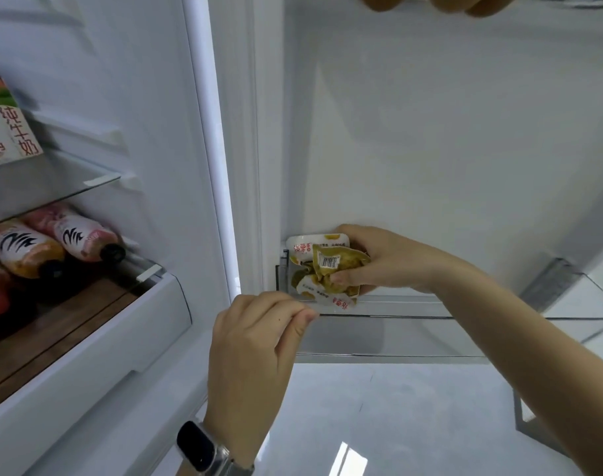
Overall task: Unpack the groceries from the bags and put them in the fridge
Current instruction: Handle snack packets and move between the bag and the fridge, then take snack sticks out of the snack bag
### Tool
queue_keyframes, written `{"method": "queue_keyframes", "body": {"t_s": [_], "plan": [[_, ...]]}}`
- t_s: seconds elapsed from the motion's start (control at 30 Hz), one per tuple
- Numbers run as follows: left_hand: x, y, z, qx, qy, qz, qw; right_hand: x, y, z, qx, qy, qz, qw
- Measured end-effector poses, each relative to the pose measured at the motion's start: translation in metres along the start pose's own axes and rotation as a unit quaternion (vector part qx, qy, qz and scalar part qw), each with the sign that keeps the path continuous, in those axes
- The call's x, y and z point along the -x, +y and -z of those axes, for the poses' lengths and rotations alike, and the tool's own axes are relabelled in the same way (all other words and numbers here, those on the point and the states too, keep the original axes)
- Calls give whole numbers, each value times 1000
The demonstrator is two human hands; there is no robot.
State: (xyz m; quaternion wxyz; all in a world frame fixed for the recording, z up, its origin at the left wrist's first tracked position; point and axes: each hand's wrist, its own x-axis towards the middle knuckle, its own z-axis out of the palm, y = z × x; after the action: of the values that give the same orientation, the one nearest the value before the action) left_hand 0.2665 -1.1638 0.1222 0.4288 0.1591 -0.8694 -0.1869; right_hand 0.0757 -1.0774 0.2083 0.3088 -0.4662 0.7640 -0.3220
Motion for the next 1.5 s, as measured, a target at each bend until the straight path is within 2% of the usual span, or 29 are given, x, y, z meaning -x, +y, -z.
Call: {"method": "queue_keyframes", "body": {"t_s": [0.2,0.37,0.6,0.8,0.93,0.97,1.03,1.1,1.17,1.27,1.33,1.4,1.5], "plan": [[1,1,0,5,-2,0,1000,-6,6,-5,147,32,6,989],[2,0,-2,10,8,-7,1000,-11,6,-7,271,68,19,960],[5,1,-1,14,-3,8,1000,-5,-2,-9,423,159,-105,886],[6,1,15,1,-84,-8,996,-1,-4,-12,406,133,-140,893],[6,2,17,2,-103,-8,995,0,5,-10,260,88,-131,952],[7,2,18,6,-108,-6,994,1,7,-10,240,77,-138,958],[7,2,21,14,-122,-7,992,5,5,-11,279,78,-146,946],[7,4,23,18,-134,-11,991,14,-1,-6,304,135,-144,932],[9,9,26,13,-122,-20,992,41,-10,5,279,220,-118,927],[18,25,29,20,-40,-75,996,103,-14,15,171,373,-58,910],[26,40,24,74,-24,-128,989,149,-9,8,71,454,-41,887],[35,53,10,124,-80,-177,973,187,6,-4,56,503,-68,860],[44,68,-20,129,-221,-207,944,230,51,-23,140,497,-205,832]]}}
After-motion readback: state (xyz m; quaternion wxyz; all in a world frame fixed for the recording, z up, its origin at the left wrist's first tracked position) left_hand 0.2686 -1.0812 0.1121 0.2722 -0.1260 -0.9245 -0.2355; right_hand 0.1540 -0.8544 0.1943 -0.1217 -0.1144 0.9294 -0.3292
